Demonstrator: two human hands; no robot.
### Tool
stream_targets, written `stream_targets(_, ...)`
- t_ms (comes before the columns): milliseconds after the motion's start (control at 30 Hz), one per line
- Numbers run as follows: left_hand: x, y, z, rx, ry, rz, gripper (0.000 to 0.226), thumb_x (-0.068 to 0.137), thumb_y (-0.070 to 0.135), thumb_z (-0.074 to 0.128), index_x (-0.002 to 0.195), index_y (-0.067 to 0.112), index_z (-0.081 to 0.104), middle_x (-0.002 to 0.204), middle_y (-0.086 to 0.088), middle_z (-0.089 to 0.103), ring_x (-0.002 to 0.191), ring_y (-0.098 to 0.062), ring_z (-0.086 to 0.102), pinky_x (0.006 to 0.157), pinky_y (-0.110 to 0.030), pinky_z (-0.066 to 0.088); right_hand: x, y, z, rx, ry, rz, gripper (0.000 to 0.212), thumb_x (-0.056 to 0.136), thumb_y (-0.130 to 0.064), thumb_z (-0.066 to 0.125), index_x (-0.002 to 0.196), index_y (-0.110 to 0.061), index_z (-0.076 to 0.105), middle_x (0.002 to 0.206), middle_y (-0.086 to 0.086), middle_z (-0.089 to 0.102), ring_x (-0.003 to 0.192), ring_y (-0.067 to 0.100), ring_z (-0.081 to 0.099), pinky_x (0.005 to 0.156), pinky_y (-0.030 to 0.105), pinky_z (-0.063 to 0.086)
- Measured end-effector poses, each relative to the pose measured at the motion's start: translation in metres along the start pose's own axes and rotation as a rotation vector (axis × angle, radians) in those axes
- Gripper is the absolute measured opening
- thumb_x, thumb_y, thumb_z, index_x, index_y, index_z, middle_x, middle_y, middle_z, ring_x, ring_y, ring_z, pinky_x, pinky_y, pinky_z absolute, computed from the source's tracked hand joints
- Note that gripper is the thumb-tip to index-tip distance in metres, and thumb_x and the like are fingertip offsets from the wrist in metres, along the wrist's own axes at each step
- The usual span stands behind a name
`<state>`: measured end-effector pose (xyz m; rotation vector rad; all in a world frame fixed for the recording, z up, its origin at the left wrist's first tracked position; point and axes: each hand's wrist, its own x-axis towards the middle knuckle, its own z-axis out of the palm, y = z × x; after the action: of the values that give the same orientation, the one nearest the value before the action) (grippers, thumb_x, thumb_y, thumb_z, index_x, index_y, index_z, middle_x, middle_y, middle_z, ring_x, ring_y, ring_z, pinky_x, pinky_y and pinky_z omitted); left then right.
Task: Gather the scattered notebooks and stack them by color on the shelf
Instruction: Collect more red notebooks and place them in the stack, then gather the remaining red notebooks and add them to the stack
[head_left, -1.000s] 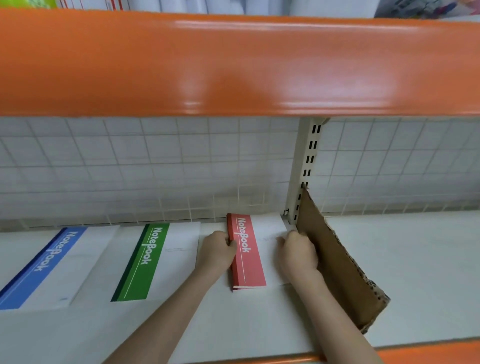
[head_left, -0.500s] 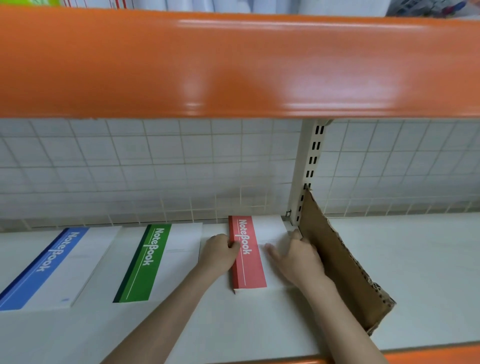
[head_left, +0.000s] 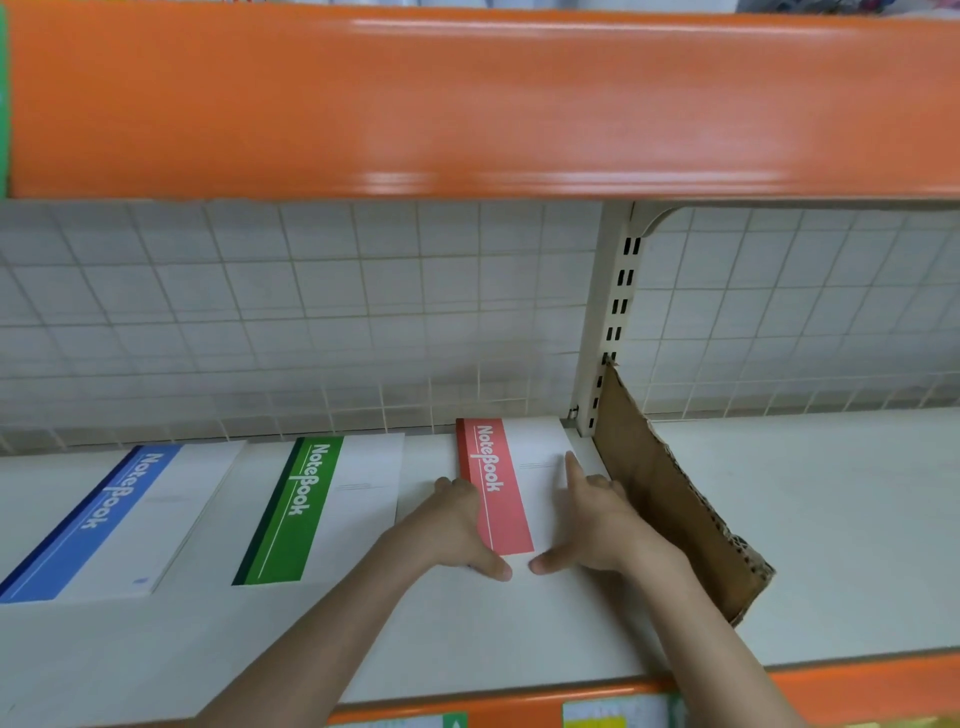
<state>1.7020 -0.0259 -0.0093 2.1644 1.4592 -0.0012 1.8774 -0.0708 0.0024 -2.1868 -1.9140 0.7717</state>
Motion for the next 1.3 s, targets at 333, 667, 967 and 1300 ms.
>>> stream_targets(333,-0.001,0.0,0.002,-0.144,0.033,0.019,0.052,0.06,0.029,0.084,0.103,0.013,0.06,0.104,-0.009,0.058,0.098,-0.018,0.054,0.079,-0.032,0.055,0.005,-0.001,0.0,-0.018,-0.016,0.013,0.136,0.061,-0.044,0.084,0.149,-0.013,-0.015,0.147,0.012,0.025,0.139,0.03,0.012,0.107,0.037,0.03)
stream_targets(667,-0.006,0.0,0.006,-0.149,0.075,0.026,0.054,0.064,0.033,0.084,0.11,0.016,0.059,0.106,-0.005,0.052,0.108,-0.019,0.043,0.08,-0.028,0.047,0.006,-0.003,0.0,-0.001,-0.044,0.045,0.141,0.061,-0.044,0.085,0.147,-0.018,-0.023,0.152,0.012,0.014,0.143,0.031,0.001,0.108,0.042,0.028)
stream_targets(967,-0.036,-0.032,-0.014,-0.288,0.195,-0.05,0.063,0.091,0.055,0.047,0.139,0.014,0.039,0.132,-0.004,0.047,0.114,-0.014,0.049,0.083,-0.025,0.04,-0.002,-0.035,0.001,0.023,0.233,-0.118,0.084,0.087,-0.067,0.041,0.146,-0.007,0.029,0.154,0.015,0.023,0.144,0.03,0.017,0.115,0.04,0.021)
stream_targets(1300,-0.13,-0.126,-0.046,-0.12,0.591,-0.164,0.027,0.097,0.025,0.05,0.119,0.012,0.059,0.111,-0.007,0.058,0.1,-0.02,0.058,0.088,-0.031,0.047,-0.008,-0.164,0.066,-0.033,0.114,-0.535,0.039,0.095,-0.034,0.05,0.13,-0.018,0.053,0.133,0.004,0.051,0.12,0.022,0.051,0.097,0.033,0.044)
